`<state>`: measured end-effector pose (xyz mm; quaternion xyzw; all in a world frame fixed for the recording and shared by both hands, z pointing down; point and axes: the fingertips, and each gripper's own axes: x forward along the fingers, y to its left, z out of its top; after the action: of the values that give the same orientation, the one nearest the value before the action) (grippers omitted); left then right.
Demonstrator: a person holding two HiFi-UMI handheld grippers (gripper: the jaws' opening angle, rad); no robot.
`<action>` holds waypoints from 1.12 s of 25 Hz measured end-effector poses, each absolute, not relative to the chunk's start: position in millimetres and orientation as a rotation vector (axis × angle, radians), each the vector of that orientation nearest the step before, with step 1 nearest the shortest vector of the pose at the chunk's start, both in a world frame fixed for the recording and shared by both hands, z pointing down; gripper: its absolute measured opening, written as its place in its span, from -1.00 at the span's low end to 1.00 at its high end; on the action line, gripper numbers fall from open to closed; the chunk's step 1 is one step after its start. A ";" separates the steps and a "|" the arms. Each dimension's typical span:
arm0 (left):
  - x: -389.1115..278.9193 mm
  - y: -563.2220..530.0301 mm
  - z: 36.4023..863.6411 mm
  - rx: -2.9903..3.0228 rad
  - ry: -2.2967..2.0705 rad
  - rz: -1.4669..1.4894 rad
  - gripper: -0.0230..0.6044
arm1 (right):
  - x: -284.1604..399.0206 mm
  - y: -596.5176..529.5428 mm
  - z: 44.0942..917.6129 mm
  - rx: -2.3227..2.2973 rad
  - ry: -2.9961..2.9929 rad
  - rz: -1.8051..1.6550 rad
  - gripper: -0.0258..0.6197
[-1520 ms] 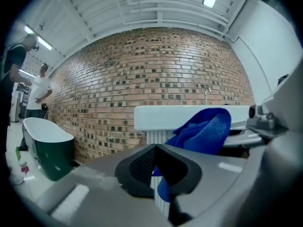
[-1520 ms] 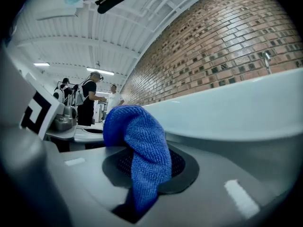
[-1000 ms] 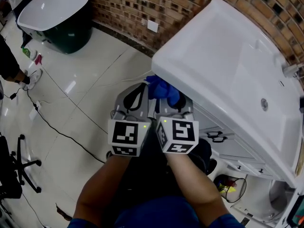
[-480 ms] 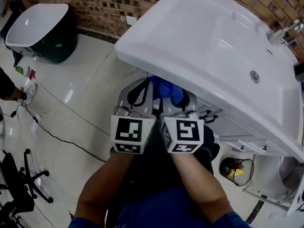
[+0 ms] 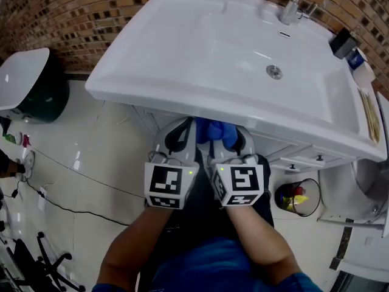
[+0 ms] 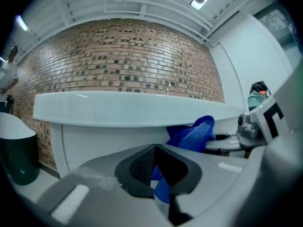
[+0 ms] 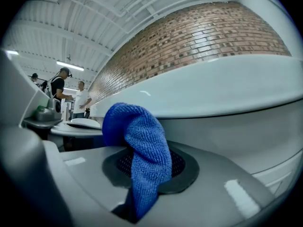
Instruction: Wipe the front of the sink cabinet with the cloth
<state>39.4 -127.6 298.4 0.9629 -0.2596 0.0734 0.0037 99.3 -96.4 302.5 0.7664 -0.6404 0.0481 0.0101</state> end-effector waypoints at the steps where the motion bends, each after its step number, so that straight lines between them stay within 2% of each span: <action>1: 50.2 -118.6 296.7 3.030 -0.778 0.221 -0.92 | 110.0 -86.0 301.9 2.412 -1.977 0.150 -0.69; 9: 131.8 -46.8 306.7 3.080 -0.511 0.214 -0.92 | 197.7 -5.1 303.4 2.569 -1.786 0.164 -0.69; 20: 210.2 33.7 327.1 3.095 -0.190 0.230 -0.92 | 308.8 102.3 309.3 2.795 -1.395 0.170 -0.69; 28: 259.3 73.6 332.8 3.085 -0.037 0.227 -0.92 | 352.4 138.8 311.1 2.821 -1.272 0.146 -0.69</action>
<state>259.3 73.6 332.8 0.9970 -0.0119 0.0732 0.0239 352.4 138.8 311.1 0.9104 -0.4105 0.0471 0.0216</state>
